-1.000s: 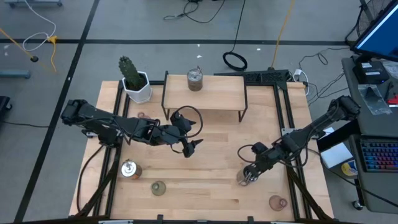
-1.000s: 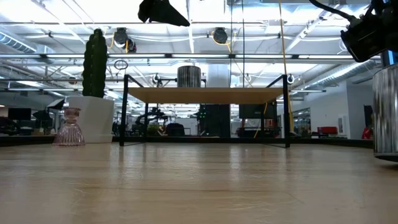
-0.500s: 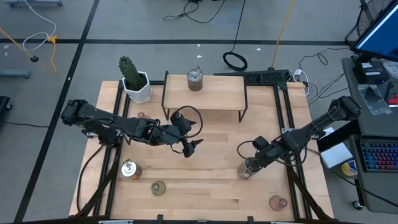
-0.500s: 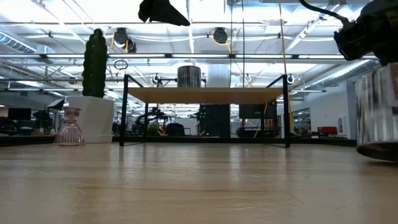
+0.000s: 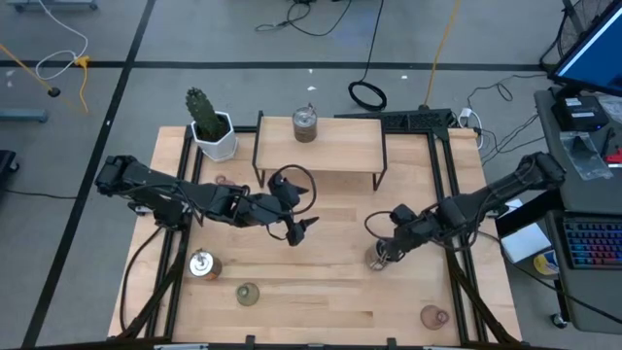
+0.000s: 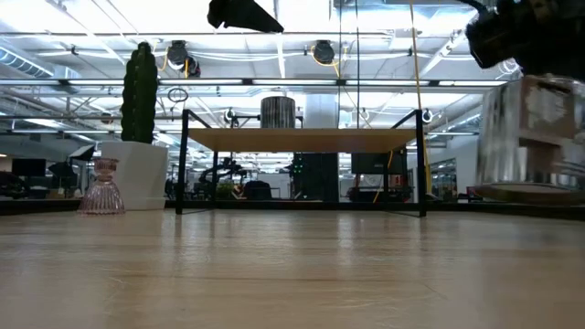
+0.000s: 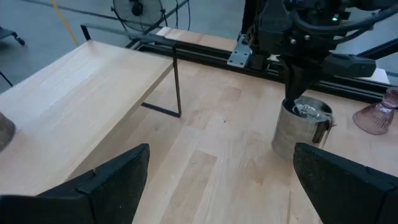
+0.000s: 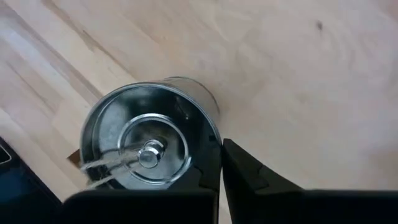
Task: Pick & Place candle stick holders
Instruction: Put the right silver scented candle on the shelf
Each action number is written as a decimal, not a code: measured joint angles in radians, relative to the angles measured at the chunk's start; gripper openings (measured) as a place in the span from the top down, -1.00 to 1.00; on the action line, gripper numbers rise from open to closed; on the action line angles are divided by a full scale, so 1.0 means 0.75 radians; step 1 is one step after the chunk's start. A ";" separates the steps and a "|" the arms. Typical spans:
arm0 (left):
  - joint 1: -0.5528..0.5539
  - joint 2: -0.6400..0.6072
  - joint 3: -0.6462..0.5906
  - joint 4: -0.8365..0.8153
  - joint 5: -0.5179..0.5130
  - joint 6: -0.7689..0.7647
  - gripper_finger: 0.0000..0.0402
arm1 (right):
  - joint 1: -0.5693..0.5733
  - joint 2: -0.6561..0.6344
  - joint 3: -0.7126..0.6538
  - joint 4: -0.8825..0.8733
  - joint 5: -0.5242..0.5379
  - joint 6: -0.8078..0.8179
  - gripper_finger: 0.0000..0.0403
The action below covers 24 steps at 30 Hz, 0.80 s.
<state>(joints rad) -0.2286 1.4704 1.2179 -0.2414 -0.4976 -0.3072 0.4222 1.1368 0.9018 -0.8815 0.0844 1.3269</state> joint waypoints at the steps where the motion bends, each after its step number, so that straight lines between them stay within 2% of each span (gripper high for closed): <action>1: 0.000 0.000 0.000 0.014 0.001 0.014 -0.94 | -0.012 0.001 0.014 -0.001 0.002 -0.019 1.00; 8: 0.011 0.047 0.002 0.037 0.018 0.088 -0.94 | -0.124 0.001 0.123 0.004 0.002 -0.176 1.00; 15: 0.070 0.203 0.002 0.125 0.357 0.080 -0.94 | -0.219 0.060 0.266 0.004 -0.001 -0.353 1.00; 19: 0.089 0.272 0.002 0.167 0.437 0.014 -0.94 | -0.251 0.113 0.323 -0.019 -0.007 -0.424 1.00; 24: 0.094 0.326 0.000 0.289 0.511 0.057 -0.94 | -0.284 0.178 0.368 -0.017 -0.013 -0.504 1.00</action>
<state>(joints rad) -0.1577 1.7150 1.2179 -0.0245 -0.1144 -0.2646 0.2091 1.2706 1.1776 -0.8945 0.0747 0.9490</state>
